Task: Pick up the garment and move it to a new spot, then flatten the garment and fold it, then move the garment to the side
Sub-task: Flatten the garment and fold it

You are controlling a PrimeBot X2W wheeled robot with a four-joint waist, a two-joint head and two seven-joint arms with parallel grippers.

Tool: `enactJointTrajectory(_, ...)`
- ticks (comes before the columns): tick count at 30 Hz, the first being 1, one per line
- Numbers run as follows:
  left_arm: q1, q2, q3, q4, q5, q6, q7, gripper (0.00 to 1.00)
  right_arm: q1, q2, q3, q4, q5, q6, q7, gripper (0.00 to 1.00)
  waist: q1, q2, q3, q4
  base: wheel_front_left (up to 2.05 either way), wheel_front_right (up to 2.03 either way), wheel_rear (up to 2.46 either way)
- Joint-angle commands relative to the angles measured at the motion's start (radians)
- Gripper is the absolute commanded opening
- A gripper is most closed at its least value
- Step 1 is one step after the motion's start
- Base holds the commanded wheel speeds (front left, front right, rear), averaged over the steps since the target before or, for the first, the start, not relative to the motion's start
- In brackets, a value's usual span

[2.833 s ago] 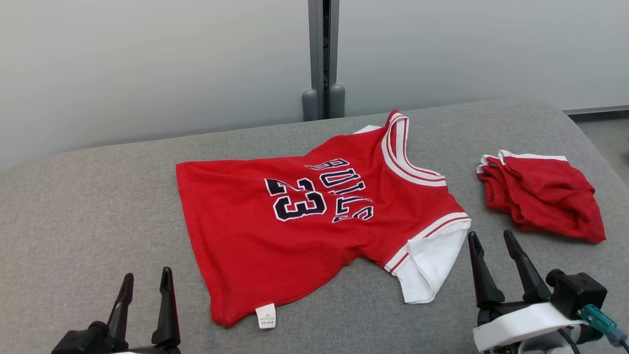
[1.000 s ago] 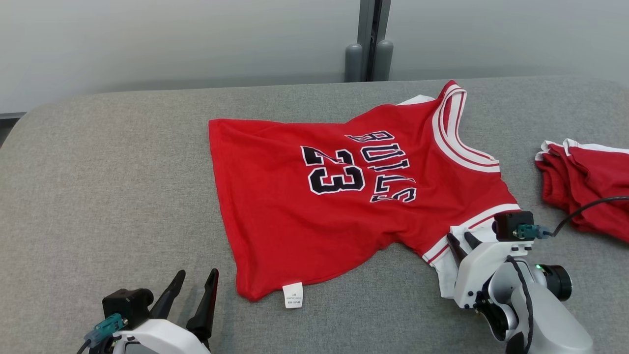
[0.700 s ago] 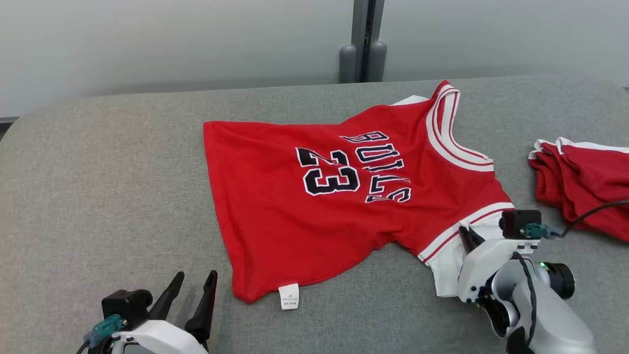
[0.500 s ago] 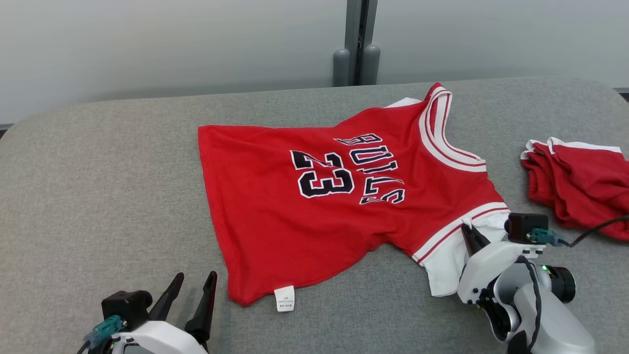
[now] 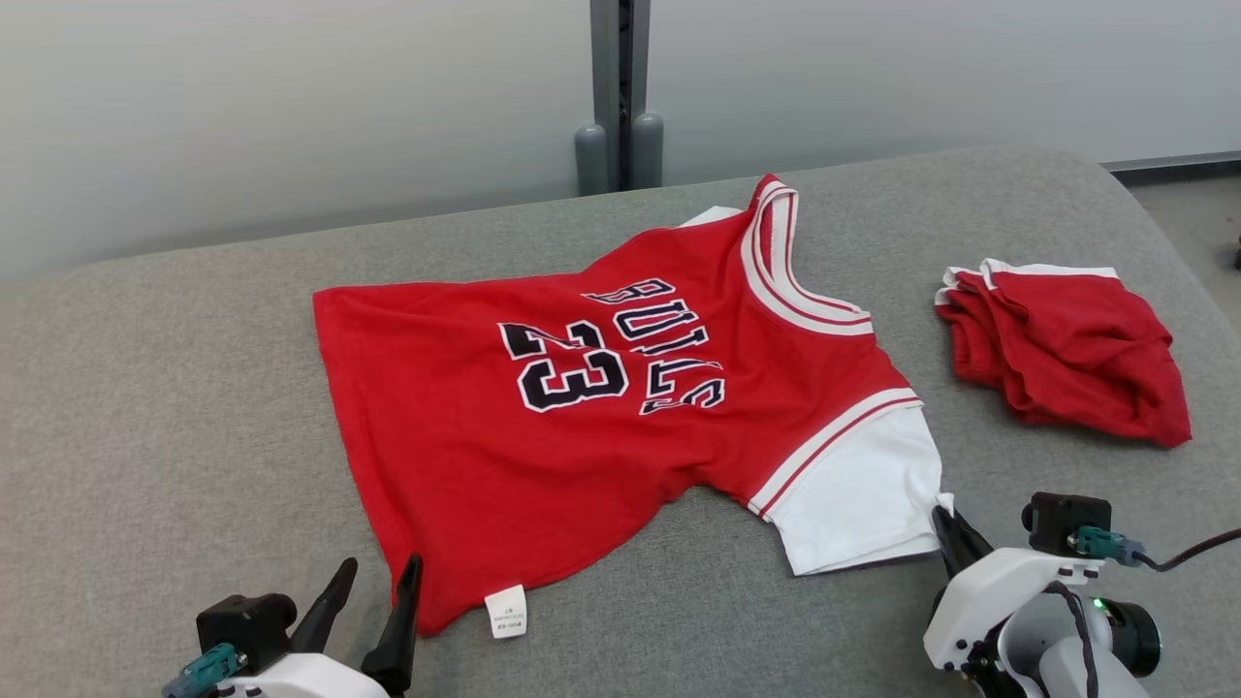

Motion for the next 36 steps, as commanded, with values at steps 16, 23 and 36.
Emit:
enactJointTrajectory(16,-0.002,0.021,0.008,-0.034,-0.009,0.022,-0.008,1.0,0.204,-0.007,-0.122,-0.388,-0.063,0.0,0.125,1.0,0.0,0.0,-0.003,-0.056,0.0,0.0,0.0)
enactJointTrajectory(23,-0.012,0.023,0.018,-0.047,-0.008,0.031,-0.04,1.0,0.238,-0.007,-0.066,-0.544,-0.039,0.0,0.065,1.0,0.0,0.0,-0.02,-0.028,0.0,0.0,0.0)
enactJointTrajectory(36,-0.022,0.028,0.06,-0.097,0.005,0.049,-0.153,1.0,0.225,-0.007,0.006,-0.614,-0.052,0.0,-0.111,1.0,0.0,0.0,-0.05,0.028,0.0,0.0,0.0)
